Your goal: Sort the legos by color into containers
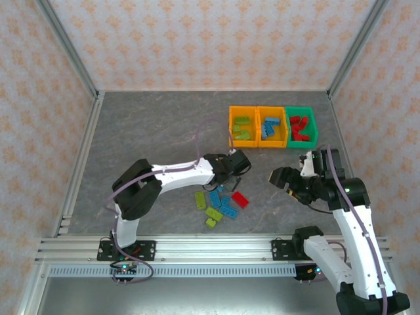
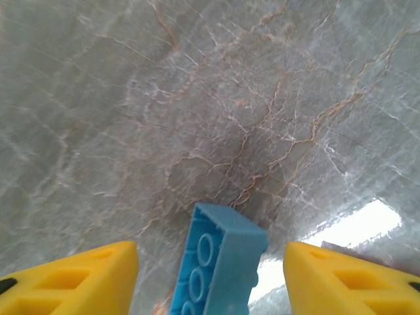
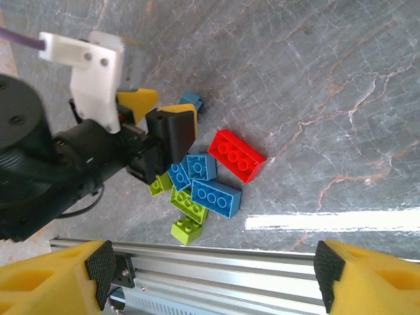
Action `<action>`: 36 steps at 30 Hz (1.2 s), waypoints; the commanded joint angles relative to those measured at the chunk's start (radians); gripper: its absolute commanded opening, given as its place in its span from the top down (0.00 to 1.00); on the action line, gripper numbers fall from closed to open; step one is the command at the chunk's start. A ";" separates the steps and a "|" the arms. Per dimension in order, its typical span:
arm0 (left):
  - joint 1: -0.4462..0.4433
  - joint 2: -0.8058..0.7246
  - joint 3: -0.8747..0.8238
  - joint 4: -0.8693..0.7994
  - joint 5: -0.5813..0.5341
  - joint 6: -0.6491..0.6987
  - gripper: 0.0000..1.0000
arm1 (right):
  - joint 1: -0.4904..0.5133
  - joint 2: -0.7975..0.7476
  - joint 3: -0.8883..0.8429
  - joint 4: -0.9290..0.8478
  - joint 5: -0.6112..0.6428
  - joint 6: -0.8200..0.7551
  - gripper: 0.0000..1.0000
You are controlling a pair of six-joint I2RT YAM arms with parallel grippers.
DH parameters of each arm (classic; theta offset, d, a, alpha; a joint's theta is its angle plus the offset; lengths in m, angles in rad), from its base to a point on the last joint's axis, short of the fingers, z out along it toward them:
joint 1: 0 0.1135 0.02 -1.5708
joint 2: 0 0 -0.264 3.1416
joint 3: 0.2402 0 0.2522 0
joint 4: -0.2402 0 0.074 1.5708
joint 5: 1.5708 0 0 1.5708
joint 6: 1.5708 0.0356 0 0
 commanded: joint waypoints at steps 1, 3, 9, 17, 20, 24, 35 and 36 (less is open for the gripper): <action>-0.003 0.045 0.025 -0.004 0.041 -0.005 0.45 | 0.006 -0.003 -0.008 -0.035 0.007 0.000 0.19; -0.004 0.079 0.028 0.000 0.042 -0.013 0.51 | 0.006 -0.002 -0.021 -0.023 0.003 0.014 0.18; -0.004 0.083 -0.004 0.050 0.019 0.000 0.72 | 0.006 0.030 -0.039 0.016 -0.019 0.031 0.18; -0.001 -0.037 0.058 0.112 0.018 0.073 0.89 | 0.006 0.050 -0.010 0.070 -0.071 0.066 0.19; -0.001 -0.033 0.185 0.141 0.061 0.130 0.90 | 0.006 0.029 0.009 0.101 -0.024 0.091 0.19; 0.013 0.136 0.512 0.083 0.068 0.221 0.89 | 0.006 -0.004 0.010 0.123 0.138 0.123 0.19; 0.104 0.696 1.326 0.132 0.022 0.272 0.88 | 0.006 -0.057 -0.039 0.143 0.195 0.157 0.19; 0.109 0.710 1.321 0.192 0.027 0.288 0.88 | 0.006 -0.063 -0.039 0.131 0.204 0.150 0.19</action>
